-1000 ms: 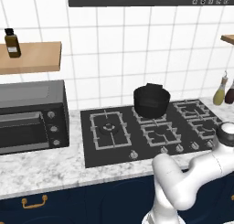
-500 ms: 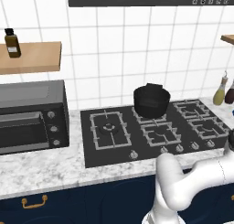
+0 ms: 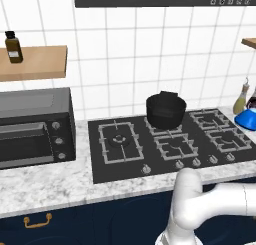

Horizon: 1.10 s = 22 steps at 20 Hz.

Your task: Pick the kettle from the counter and place it on a stove burner. Then turn the burner on.

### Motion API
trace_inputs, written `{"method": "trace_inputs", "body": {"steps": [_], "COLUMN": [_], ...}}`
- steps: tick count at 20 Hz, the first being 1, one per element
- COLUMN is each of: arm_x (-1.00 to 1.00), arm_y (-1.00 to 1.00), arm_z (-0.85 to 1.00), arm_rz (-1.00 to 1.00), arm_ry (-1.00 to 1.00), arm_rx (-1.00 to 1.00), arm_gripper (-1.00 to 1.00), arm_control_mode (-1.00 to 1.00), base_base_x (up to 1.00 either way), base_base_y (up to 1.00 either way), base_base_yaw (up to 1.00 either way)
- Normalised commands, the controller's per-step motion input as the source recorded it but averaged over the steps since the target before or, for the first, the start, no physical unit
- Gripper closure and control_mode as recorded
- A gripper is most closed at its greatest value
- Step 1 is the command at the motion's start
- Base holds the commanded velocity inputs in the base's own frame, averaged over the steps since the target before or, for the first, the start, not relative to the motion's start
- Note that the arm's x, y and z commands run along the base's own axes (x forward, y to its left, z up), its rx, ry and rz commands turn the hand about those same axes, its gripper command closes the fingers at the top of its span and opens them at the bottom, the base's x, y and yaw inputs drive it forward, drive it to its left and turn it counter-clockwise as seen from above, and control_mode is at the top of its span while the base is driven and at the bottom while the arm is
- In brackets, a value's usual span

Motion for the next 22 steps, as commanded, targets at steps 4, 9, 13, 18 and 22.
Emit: {"method": "trace_inputs", "body": {"steps": [4, 9, 13, 18, 22], "arm_x": [0.15, 0.00, 0.00, 0.00, 0.00], "arm_y": [0.42, 0.32, 0.60, 0.44, 0.11], "arm_z": [-0.01, -0.27, -0.22, -0.23, -0.30], "arm_rz": [-0.05, 0.00, 0.00, 0.00, 0.01], "arm_ry": [0.08, -0.05, -0.15, -0.08, 0.02], "arm_rx": [-0.17, -0.05, 0.00, -0.10, -0.28], "arm_gripper": [1.00, 1.00, 1.00, 1.00, 1.00], "arm_control_mode": [-1.00, -1.00, -1.00, -1.00, -1.00], "base_base_x": [0.00, 0.00, 0.00, 0.00, 0.00], "base_base_y": [0.00, 0.00, 0.00, 0.00, 0.00], "base_base_yaw": [0.00, 0.00, 0.00, 0.00, 0.00]}}
